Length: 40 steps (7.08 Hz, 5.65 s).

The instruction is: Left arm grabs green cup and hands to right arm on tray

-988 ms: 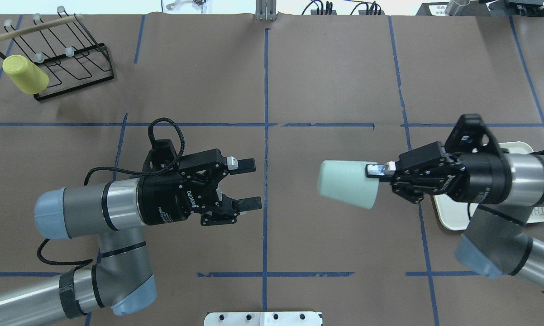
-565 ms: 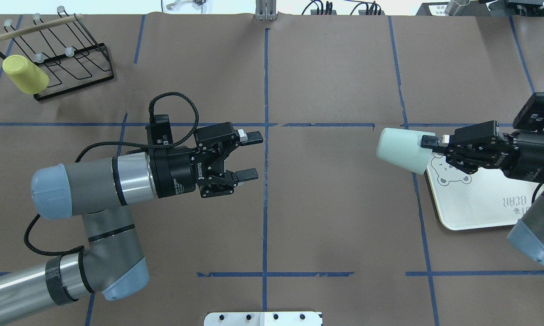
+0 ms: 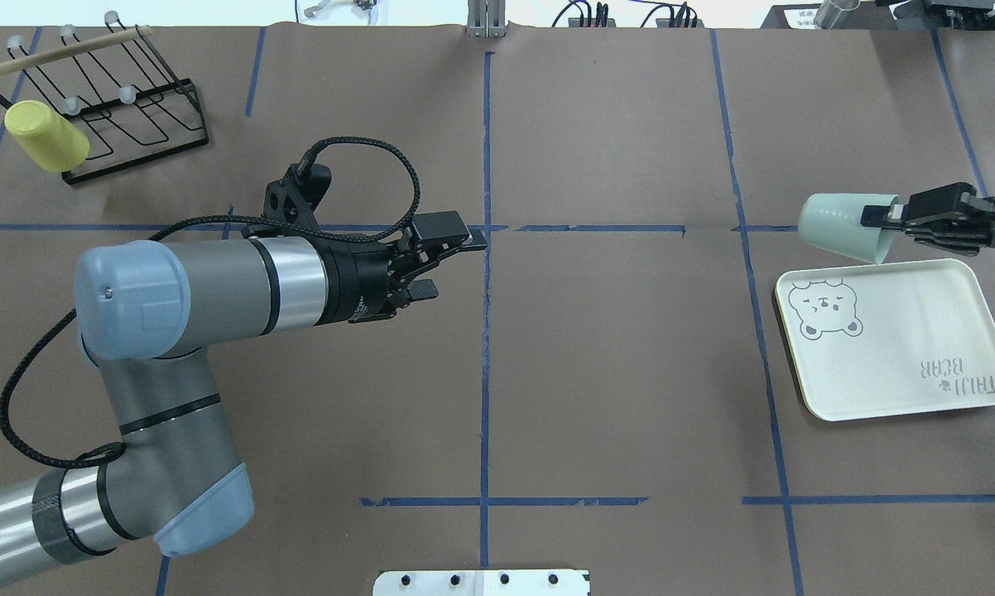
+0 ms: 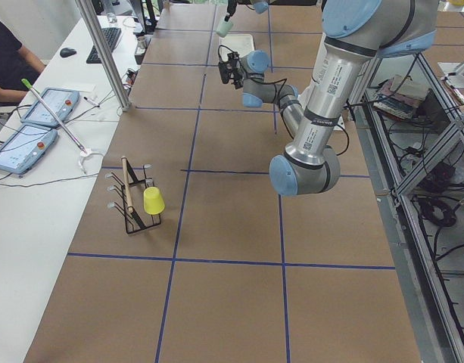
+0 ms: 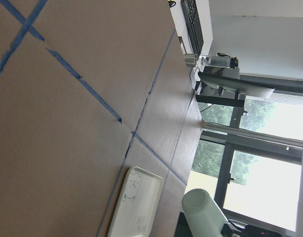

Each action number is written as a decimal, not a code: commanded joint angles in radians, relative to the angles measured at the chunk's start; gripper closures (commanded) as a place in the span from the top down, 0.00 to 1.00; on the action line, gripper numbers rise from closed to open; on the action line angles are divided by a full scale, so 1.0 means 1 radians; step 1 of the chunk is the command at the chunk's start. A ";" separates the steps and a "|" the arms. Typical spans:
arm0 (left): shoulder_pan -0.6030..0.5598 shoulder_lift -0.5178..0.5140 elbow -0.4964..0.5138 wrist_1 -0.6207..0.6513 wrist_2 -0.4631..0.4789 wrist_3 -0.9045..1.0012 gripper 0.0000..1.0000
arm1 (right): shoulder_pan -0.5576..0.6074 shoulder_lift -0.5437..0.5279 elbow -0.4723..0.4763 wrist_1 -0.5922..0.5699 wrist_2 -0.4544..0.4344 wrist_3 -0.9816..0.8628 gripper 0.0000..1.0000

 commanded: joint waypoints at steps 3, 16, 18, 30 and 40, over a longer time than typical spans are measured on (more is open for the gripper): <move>-0.042 0.002 -0.096 0.522 0.078 0.219 1.00 | 0.074 -0.079 0.003 -0.408 0.058 -0.447 0.00; -0.064 0.011 -0.145 0.742 0.146 0.397 1.00 | -0.106 0.161 0.065 -1.496 -0.060 -1.113 0.00; -0.064 0.012 -0.145 0.742 0.146 0.397 1.00 | -0.124 0.161 0.041 -1.495 -0.065 -1.116 0.02; -0.231 0.156 -0.267 0.894 0.036 0.900 1.00 | 0.168 0.117 0.241 -1.512 -0.007 -1.154 1.00; -1.015 0.592 0.055 0.993 -0.746 2.039 1.00 | 0.365 -0.039 0.154 -1.499 0.101 -1.455 1.00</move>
